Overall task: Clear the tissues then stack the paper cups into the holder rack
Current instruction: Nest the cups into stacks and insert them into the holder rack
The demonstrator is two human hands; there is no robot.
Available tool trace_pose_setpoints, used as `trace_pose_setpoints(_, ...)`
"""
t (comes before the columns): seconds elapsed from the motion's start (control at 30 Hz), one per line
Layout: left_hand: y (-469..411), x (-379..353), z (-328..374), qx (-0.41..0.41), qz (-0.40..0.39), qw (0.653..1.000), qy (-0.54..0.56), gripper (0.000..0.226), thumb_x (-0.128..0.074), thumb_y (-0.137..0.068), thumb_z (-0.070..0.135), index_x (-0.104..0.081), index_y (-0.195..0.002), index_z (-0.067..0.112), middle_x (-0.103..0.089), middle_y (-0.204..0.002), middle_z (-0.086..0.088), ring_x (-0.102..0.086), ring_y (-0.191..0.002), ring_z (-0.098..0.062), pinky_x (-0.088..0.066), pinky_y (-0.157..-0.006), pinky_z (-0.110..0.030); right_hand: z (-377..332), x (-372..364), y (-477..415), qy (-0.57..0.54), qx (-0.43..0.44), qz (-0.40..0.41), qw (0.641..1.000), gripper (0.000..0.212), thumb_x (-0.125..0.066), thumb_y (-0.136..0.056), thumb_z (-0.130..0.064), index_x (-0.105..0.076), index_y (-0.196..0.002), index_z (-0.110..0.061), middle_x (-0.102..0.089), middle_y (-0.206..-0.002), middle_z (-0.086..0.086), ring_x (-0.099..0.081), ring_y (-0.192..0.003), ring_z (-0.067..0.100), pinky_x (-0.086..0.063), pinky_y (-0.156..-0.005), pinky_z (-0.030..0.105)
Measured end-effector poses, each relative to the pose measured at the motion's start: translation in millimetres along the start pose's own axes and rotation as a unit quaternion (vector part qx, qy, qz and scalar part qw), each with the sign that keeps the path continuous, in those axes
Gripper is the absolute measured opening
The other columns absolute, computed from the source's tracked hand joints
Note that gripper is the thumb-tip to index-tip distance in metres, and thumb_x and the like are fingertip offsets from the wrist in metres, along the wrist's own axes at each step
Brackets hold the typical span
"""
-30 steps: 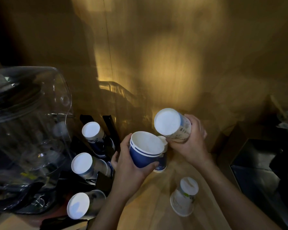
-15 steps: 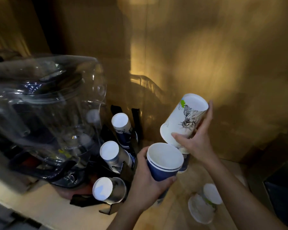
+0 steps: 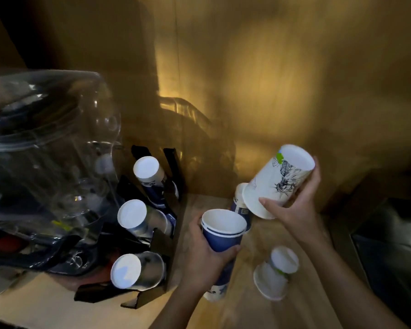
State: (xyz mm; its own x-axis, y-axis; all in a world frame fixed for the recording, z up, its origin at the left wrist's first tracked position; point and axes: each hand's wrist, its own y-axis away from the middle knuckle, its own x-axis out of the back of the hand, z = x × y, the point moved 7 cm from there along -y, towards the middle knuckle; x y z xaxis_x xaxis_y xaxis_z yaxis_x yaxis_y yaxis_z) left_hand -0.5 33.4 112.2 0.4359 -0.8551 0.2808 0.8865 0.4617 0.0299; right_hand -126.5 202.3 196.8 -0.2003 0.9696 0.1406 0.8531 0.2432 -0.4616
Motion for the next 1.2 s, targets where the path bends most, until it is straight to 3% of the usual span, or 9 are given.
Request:
trace_pose_setpoints(0.17,0,-17,0,0.003,0.004,1.0,-0.008,0.092,-0.086,-0.06,0.023,-0.025,-0.13,0.029,-0.041,-0.121,0.013,-0.042,-0.108,-0.003,-0.037,-0.086,-0.018,37,29,54,0.04,-0.073,-0.005,0.997,0.126,-0.081,-0.056,0.007,-0.002,-0.126,-0.062,-0.029,-0.13,-0.026,-0.04,-0.116,-0.016,-0.04,-0.087,0.006)
trace_pose_setpoints(0.3,-1,-27,4,0.006,-0.009,1.0,-0.013,0.088,-0.085,-0.061,0.013,-0.033,-0.132,0.014,-0.048,-0.117,0.004,-0.049,-0.084,0.0,-0.038,-0.061,0.006,67,39,94,0.06,-0.168,-0.012,0.984,0.126,-0.084,-0.054,-0.005,0.0,-0.129,-0.061,-0.034,-0.133,-0.02,-0.04,-0.125,0.006,-0.038,-0.1,0.036)
trace_pose_setpoints(0.47,-2,-33,6,0.0,-0.024,1.0,-0.01,0.083,-0.085,-0.062,0.01,-0.039,-0.13,0.004,-0.056,-0.119,-0.006,-0.049,-0.081,0.007,-0.037,-0.059,0.007,106,36,121,0.081,-0.263,-0.017,0.961,0.124,-0.084,-0.056,-0.008,0.002,-0.129,-0.059,-0.032,-0.136,-0.012,-0.039,-0.126,0.012,-0.039,-0.102,0.041)
trace_pose_setpoints(0.6,-2,-34,12,-0.008,-0.024,1.0,0.006,0.082,-0.085,-0.062,0.012,-0.039,-0.13,0.005,-0.056,-0.116,-0.004,-0.054,-0.079,0.008,-0.038,-0.057,0.006,136,25,142,0.121,-0.31,-0.092,0.938,0.093,-0.08,-0.057,-0.009,-0.03,-0.12,-0.057,-0.054,-0.118,-0.024,-0.053,-0.111,0.004,-0.045,-0.082,0.012)
trace_pose_setpoints(0.7,-3,-34,14,-0.008,-0.028,0.999,0.026,0.083,-0.084,-0.064,0.012,-0.037,-0.132,0.004,-0.053,-0.111,-0.001,-0.055,-0.076,0.021,-0.038,-0.055,0.006,156,27,155,0.211,-0.355,-0.155,0.898,0.071,-0.07,-0.065,-0.014,-0.038,-0.126,-0.032,-0.06,-0.123,-0.002,-0.057,-0.106,0.016,-0.049,-0.087,0.031)
trace_pose_setpoints(0.83,-5,-32,11,0.007,-0.038,0.998,0.056,0.089,-0.083,-0.066,0.018,-0.031,-0.138,0.01,-0.051,-0.117,0.001,-0.053,-0.084,0.009,-0.041,-0.056,0.004,169,31,160,0.304,-0.385,-0.222,0.842,0.049,-0.056,-0.072,-0.022,-0.044,-0.119,-0.02,-0.06,-0.121,0.008,-0.057,-0.105,0.028,-0.048,-0.086,0.037)
trace_pose_setpoints(0.93,-10,-30,5,0.033,-0.043,0.993,0.103,0.083,-0.08,-0.068,0.023,-0.031,-0.134,0.017,-0.053,-0.12,0.001,-0.057,-0.093,0.0,-0.049,-0.059,-0.005,165,43,148,0.317,-0.377,-0.172,0.853,0.047,-0.062,-0.075,-0.02,-0.047,-0.119,-0.013,-0.06,-0.12,0.012,-0.057,-0.106,0.028,-0.047,-0.086,0.034)
trace_pose_setpoints(1.07,-19,-29,-1,0.078,-0.048,0.979,0.18,0.077,-0.079,-0.059,0.034,-0.038,-0.123,0.028,-0.058,-0.117,-0.003,-0.063,-0.099,-0.017,-0.057,-0.079,-0.037,132,68,112,0.275,-0.33,-0.028,0.903,0.036,-0.063,-0.081,-0.009,-0.054,-0.116,-0.007,-0.063,-0.108,0.015,-0.059,-0.101,0.026,-0.04,-0.077,0.025)
trace_pose_setpoints(1.2,-26,-27,9,0.06,-0.061,0.982,0.17,0.068,-0.078,-0.048,0.047,-0.047,-0.108,0.037,-0.063,-0.111,0.0,-0.066,-0.095,-0.016,-0.055,-0.071,-0.028,67,69,69,0.157,-0.23,0.049,0.959,0.016,-0.063,-0.082,-0.006,-0.066,-0.096,-0.014,-0.066,-0.091,0.007,-0.061,-0.087,0.017,-0.045,-0.071,0.022)
